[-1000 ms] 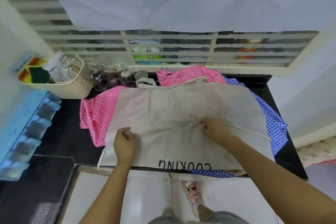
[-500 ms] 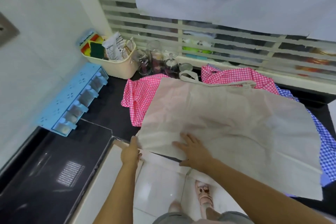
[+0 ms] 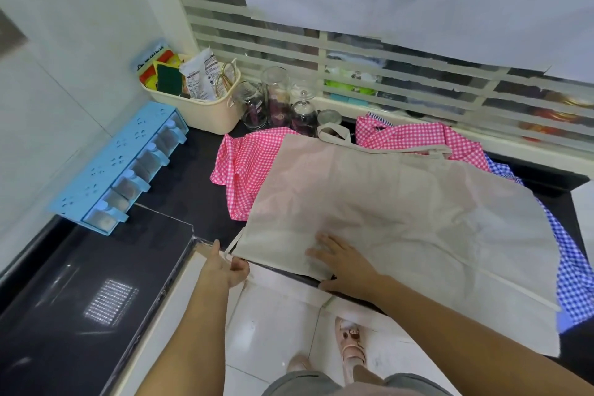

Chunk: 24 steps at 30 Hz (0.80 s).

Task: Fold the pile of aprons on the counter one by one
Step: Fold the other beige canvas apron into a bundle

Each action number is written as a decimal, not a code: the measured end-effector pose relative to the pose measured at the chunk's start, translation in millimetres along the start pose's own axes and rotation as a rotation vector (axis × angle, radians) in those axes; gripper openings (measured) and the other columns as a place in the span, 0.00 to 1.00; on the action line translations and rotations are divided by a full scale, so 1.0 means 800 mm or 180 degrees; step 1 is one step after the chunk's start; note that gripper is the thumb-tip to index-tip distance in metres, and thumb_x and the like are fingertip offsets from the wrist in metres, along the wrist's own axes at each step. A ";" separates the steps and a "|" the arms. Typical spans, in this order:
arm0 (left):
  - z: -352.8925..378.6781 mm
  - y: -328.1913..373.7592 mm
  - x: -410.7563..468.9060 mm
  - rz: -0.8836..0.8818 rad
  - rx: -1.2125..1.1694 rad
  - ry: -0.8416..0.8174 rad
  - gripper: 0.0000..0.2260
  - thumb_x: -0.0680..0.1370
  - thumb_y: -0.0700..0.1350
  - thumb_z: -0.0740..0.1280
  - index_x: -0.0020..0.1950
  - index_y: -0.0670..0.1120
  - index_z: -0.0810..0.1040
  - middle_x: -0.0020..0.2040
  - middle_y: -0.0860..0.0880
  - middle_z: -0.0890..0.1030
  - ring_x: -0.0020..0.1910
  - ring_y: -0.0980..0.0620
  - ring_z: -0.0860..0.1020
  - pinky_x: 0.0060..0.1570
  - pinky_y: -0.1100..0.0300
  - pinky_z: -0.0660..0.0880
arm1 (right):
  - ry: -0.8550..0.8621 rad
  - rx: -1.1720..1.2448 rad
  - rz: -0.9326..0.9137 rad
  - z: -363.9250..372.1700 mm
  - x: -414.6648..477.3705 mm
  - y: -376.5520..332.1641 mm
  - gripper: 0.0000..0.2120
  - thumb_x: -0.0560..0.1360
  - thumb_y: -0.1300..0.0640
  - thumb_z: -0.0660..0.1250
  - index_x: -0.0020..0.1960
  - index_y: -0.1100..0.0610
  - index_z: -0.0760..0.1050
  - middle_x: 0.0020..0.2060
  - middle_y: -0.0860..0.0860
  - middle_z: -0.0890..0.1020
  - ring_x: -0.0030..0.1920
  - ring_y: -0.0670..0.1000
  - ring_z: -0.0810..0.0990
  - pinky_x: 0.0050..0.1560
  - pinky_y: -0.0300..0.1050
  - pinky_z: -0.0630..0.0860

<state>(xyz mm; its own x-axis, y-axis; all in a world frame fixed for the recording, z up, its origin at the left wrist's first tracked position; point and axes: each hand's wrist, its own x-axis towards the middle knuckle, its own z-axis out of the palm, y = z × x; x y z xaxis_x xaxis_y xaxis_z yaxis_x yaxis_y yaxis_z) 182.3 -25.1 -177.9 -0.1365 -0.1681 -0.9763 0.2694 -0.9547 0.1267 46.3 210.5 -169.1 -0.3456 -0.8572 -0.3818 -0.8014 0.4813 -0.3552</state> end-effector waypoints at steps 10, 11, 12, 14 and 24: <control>0.025 -0.002 -0.036 0.2499 0.1399 0.0667 0.08 0.78 0.44 0.67 0.54 0.41 0.78 0.49 0.49 0.79 0.45 0.52 0.79 0.48 0.60 0.76 | -0.0065 0.0112 -0.0030 0.004 0.000 0.007 0.37 0.73 0.46 0.69 0.76 0.44 0.54 0.78 0.49 0.46 0.77 0.50 0.43 0.75 0.44 0.47; 0.034 -0.006 -0.059 0.2903 0.1381 0.0504 0.10 0.78 0.43 0.67 0.57 0.40 0.78 0.49 0.50 0.78 0.46 0.55 0.77 0.49 0.63 0.74 | -0.0074 0.0153 -0.0034 0.004 0.000 0.007 0.37 0.73 0.47 0.69 0.76 0.45 0.54 0.78 0.49 0.46 0.77 0.50 0.43 0.74 0.44 0.47; 0.044 -0.010 -0.082 0.3337 0.1381 0.0291 0.10 0.78 0.42 0.67 0.58 0.40 0.77 0.48 0.52 0.78 0.44 0.60 0.76 0.47 0.66 0.73 | -0.0098 0.0196 -0.0043 0.004 -0.001 0.006 0.37 0.72 0.47 0.70 0.76 0.45 0.55 0.78 0.49 0.46 0.77 0.49 0.42 0.74 0.44 0.46; 0.066 -0.016 -0.122 0.4079 0.1684 -0.0197 0.08 0.78 0.43 0.68 0.55 0.43 0.76 0.47 0.52 0.78 0.42 0.63 0.75 0.46 0.69 0.73 | -0.0153 0.0298 -0.0043 0.001 0.000 0.005 0.37 0.72 0.47 0.70 0.76 0.46 0.56 0.78 0.49 0.46 0.77 0.49 0.42 0.74 0.43 0.46; 0.138 -0.120 -0.127 0.5160 0.4278 -0.2002 0.11 0.83 0.41 0.57 0.49 0.41 0.77 0.45 0.48 0.79 0.45 0.52 0.76 0.46 0.65 0.70 | 0.1390 0.2740 0.1206 -0.050 -0.021 0.013 0.10 0.79 0.51 0.62 0.55 0.54 0.78 0.49 0.48 0.81 0.48 0.47 0.80 0.45 0.33 0.73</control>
<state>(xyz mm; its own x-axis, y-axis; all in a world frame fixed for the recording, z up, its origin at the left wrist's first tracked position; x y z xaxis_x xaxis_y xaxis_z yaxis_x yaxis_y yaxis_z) 65.3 56.9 -71.3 -0.8180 -0.5392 0.2003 -0.1563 0.5436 0.8247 24.0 222.6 -132.0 -0.7868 -0.5314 -0.3138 -0.0425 0.5540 -0.8315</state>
